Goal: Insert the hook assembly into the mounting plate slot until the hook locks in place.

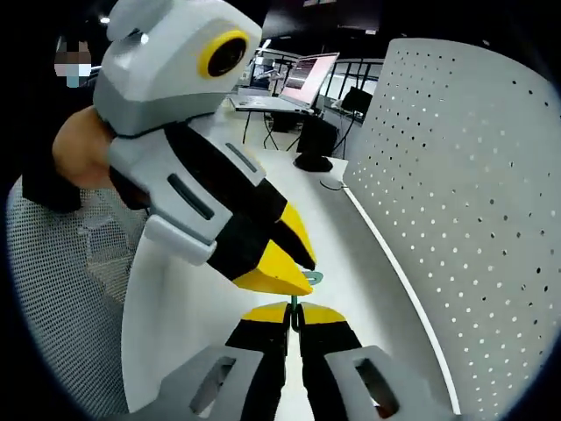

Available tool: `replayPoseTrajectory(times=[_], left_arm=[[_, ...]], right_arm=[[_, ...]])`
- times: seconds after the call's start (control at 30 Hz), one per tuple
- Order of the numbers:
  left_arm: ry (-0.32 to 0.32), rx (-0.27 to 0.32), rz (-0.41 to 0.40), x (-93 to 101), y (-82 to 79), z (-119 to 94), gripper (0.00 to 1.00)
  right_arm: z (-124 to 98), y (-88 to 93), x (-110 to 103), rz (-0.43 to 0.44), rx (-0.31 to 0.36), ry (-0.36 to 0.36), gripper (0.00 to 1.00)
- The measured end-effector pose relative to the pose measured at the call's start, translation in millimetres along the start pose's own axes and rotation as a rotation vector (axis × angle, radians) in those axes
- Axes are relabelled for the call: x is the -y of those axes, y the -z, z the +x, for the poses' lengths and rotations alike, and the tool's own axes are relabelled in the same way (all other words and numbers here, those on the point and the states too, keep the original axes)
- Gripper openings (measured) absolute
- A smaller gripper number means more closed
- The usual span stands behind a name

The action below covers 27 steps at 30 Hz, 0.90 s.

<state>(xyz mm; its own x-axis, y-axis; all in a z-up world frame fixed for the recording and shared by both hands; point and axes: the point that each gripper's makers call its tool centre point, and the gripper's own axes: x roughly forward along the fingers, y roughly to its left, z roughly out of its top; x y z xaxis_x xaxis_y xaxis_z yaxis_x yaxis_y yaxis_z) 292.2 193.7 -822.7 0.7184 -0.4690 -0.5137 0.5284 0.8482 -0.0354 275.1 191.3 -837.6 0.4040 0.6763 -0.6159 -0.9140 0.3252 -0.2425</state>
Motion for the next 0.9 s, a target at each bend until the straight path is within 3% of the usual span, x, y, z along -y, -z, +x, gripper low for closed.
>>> replayPoseTrajectory(times=[0.33, 0.57, 0.7, 0.8, 0.9], left_arm=[[-0.02, -0.019, -0.002, -4.8, 3.4, -2, 0.01], [-0.026, -0.005, -0.022, -7.4, 0.5, -4, 0.01], [-0.044, 0.019, -0.039, -14.2, -4.6, -7, 0.01], [-0.055, 0.032, -0.045, -16.5, -7.3, -8, 0.01], [-0.061, 0.048, -0.047, -17.3, -10.7, -9, 0.01]], right_arm=[[-3, -5.9, -7, -0.011, 0.013, 0.002, 0.02], [-5, -9.5, -6, -0.021, 0.017, 0.013, 0.04], [-16, -17.1, 0, 0.085, 0.076, 0.034, 0.09], [-22, -14.9, 5, 0.14, 0.082, 0.048, 0.1], [-25, -10.5, 15, 0.253, 0.101, 0.068, 0.11]])
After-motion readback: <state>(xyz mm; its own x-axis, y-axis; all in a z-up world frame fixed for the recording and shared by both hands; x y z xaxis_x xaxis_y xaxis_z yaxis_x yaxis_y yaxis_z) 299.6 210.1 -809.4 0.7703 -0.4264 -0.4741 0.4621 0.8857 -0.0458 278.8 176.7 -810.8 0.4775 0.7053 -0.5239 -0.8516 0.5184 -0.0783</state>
